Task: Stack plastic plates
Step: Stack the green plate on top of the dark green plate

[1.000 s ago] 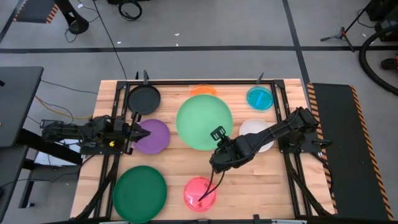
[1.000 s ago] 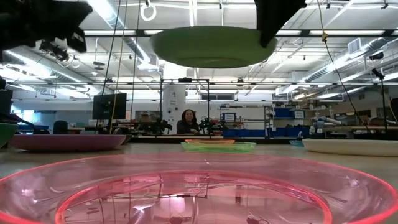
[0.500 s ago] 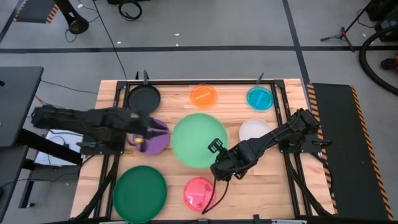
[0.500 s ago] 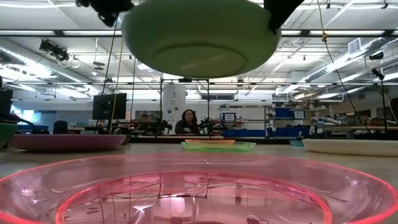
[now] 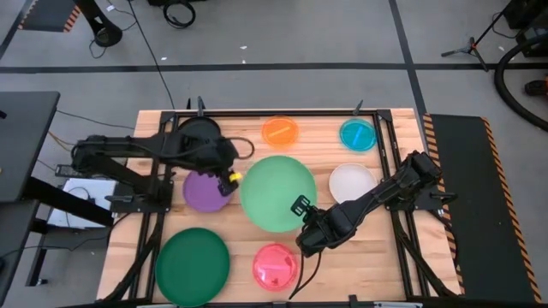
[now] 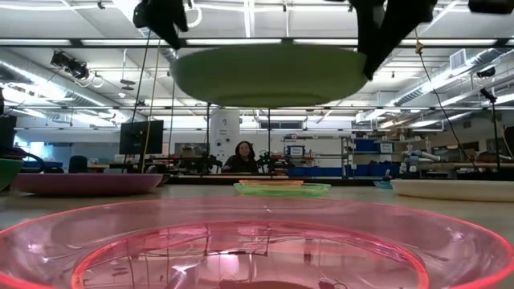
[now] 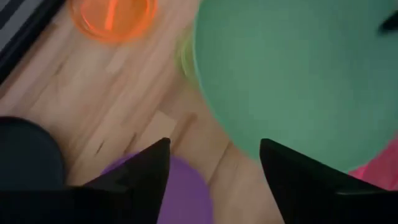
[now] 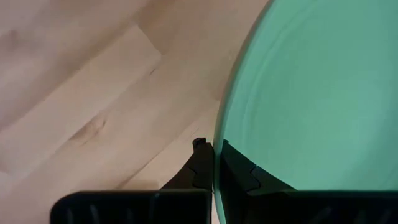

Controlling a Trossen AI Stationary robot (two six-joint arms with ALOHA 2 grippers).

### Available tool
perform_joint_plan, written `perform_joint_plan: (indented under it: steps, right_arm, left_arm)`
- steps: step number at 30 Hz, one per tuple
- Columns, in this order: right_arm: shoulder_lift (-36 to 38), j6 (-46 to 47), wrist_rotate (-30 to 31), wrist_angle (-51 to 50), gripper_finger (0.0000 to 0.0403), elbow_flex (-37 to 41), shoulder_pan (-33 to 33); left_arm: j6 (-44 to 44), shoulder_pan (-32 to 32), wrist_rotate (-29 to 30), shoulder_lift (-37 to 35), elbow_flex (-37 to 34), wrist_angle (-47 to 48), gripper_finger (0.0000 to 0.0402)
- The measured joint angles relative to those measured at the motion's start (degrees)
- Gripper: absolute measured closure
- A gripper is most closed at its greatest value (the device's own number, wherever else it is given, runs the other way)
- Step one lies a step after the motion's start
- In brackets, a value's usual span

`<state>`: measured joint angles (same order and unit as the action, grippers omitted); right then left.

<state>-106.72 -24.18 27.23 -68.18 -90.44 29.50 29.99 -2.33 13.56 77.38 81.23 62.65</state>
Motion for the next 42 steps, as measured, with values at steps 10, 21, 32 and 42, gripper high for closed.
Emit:
perform_joint_plan:
  steps: [10, 21, 32, 42]
  right_arm:
    - [0.0, -3.18, 4.46, 5.66, 0.0389, 3.4, -0.72]
    - [-0.02, -6.93, 4.57, 10.29, 0.0389, 3.2, -4.82]
    - [-0.02, -9.22, 6.68, 10.39, 0.0389, 3.2, -5.0]
    - [-0.04, -9.51, 8.82, 13.02, 0.0389, 3.18, -2.4]
  left_arm:
    - [7.54, 8.84, -1.73, 2.03, -0.99, -0.45, 0.0129]
    - [5.37, 11.86, -11.17, 7.15, -1.11, -6.14, 0.0129]
    - [4.95, 11.83, -10.43, 6.63, -1.09, -5.66, 0.0129]
    - [5.21, 12.18, -7.3, 6.63, -1.09, -4.46, 0.0129]
